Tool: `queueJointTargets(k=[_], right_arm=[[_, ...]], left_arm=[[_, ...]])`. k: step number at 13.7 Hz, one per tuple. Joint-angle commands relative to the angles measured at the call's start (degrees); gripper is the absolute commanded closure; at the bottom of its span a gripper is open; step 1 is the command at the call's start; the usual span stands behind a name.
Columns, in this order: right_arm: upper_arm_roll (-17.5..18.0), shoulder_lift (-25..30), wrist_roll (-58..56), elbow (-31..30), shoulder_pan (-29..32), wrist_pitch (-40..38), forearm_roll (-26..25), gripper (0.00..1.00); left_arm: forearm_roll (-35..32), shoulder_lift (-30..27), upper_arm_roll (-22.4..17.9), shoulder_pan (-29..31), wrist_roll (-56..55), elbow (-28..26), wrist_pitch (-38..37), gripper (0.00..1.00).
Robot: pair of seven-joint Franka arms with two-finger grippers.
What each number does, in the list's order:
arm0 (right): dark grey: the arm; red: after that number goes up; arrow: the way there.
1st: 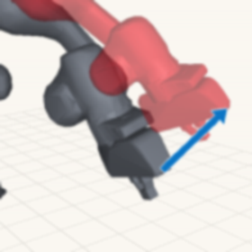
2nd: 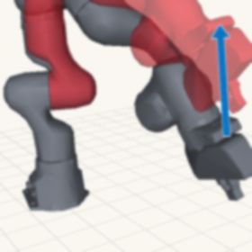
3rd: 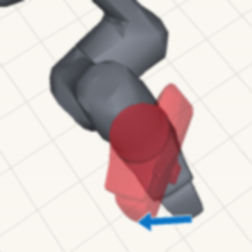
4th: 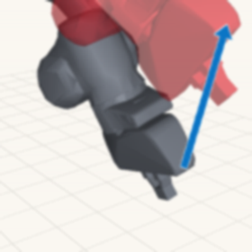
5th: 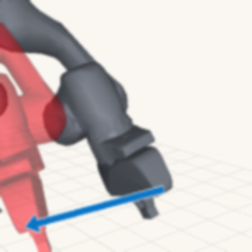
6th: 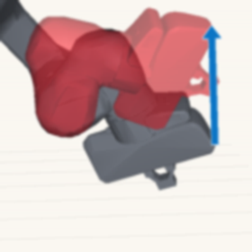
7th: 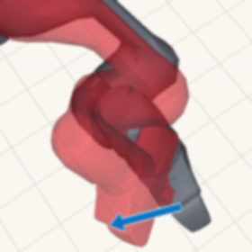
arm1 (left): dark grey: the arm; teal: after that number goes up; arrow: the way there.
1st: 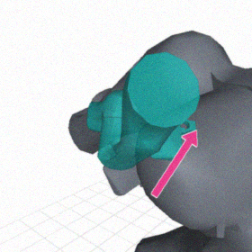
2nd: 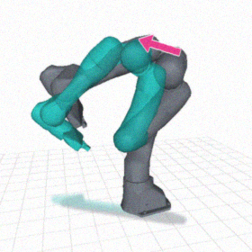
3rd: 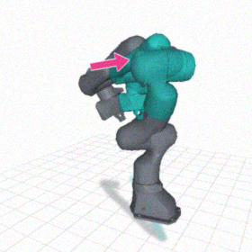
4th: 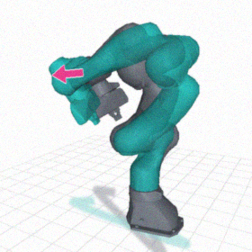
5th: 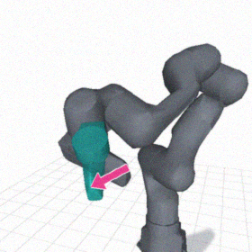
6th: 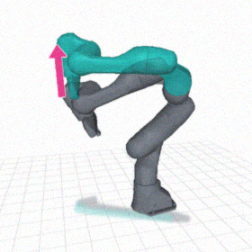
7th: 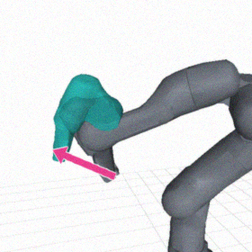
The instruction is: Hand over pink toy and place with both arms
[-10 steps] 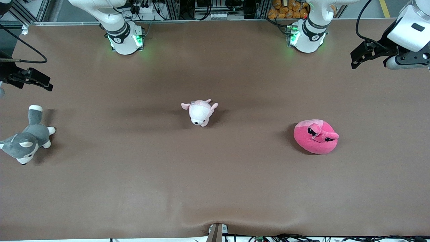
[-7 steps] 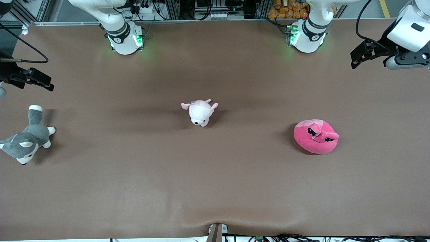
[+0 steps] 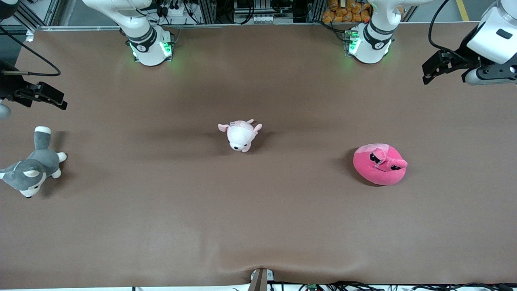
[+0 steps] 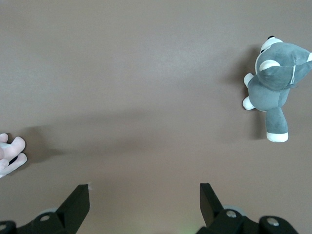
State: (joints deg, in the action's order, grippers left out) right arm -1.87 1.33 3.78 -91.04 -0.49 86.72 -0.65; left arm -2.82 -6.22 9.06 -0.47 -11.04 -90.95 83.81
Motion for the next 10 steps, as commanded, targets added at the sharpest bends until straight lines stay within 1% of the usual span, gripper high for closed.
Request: queueJointTargets(k=[1, 10], right_arm=[[0.20, 1.31, -0.71, -1.24, 0.31, 0.56, 1.00, 0.00], [0.20, 1.31, -0.71, -1.24, 0.31, 0.56, 1.00, 0.00]], left_arm=[[0.18, 0.95, -0.09, 0.47, 1.20, 1.39, -1.54, 0.00], [0.01, 1.91, -0.01, 0.47, -0.29, -0.11, -1.28, 0.00]])
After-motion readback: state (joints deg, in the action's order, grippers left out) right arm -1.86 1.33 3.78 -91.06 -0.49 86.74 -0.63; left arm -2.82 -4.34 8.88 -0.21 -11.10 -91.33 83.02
